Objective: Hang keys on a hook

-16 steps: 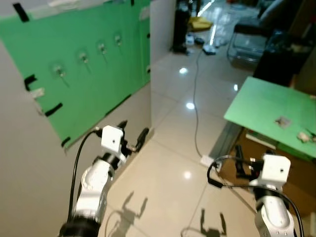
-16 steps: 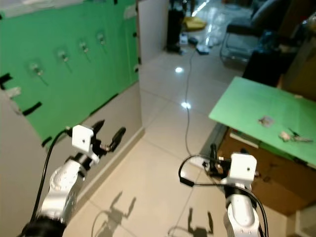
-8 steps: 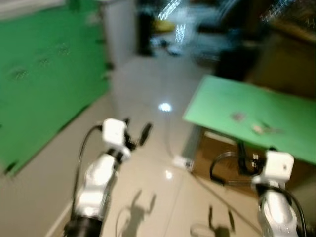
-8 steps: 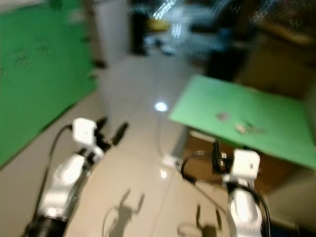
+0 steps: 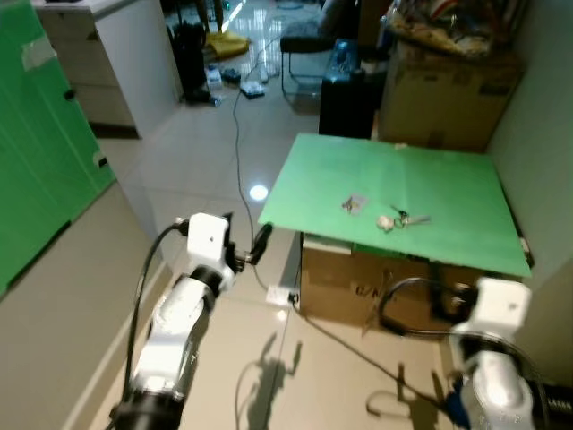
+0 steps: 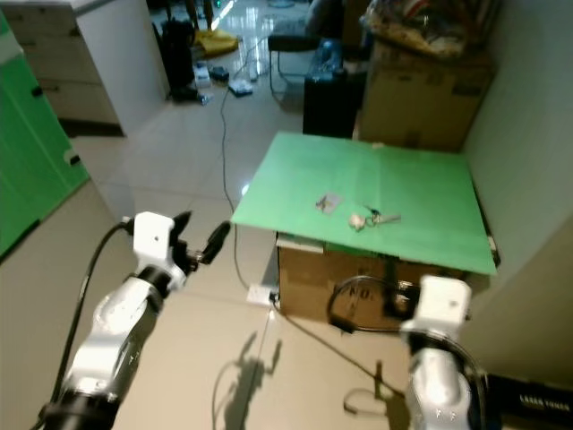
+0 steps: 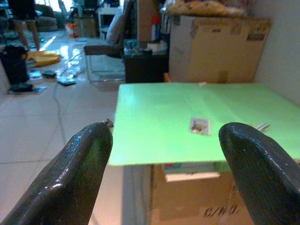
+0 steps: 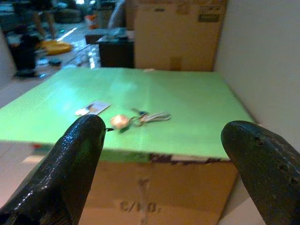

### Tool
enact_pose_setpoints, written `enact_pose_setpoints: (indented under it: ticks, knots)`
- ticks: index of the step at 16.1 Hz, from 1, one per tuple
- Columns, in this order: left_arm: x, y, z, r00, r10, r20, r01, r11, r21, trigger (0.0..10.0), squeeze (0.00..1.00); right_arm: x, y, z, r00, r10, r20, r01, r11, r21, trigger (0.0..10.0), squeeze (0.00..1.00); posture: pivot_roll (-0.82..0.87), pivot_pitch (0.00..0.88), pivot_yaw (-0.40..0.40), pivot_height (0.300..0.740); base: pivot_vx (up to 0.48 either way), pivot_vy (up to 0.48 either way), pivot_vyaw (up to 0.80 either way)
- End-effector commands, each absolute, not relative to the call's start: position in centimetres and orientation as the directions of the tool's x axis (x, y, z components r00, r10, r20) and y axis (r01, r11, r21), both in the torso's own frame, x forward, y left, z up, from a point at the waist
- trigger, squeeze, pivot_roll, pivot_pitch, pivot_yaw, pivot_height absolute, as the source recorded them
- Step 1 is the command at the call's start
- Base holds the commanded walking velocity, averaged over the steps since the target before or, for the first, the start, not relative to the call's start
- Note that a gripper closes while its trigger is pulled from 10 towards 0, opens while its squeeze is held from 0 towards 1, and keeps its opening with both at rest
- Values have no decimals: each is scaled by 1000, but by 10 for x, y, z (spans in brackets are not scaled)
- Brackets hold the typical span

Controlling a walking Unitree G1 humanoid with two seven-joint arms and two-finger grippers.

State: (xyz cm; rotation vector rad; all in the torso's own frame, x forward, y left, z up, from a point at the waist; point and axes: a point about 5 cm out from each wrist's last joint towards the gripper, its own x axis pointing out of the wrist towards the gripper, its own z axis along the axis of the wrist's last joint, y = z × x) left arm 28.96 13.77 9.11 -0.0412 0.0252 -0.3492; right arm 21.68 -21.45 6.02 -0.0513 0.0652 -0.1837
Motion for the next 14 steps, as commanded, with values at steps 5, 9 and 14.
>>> enact_pose_setpoints:
  ticks: [5,9,14]
  knots:
    - [292,138,90,935,-354,-26,353,935,-42,10000,0,219,-215,62,982,-180,-52,176,981,-75,10000,118,-127,0,61,740,480,0,0]
    - [294,136,86,932,-361,-32,359,932,-49,10000,0,220,-214,63,984,-172,-52,167,982,-86,10000,110,-132,0,65,740,480,0,0]
    - [291,129,82,912,-410,-25,410,912,-31,10000,0,220,-213,62,984,-163,-70,157,983,-93,10000,118,-140,0,70,740,473,0,-148]
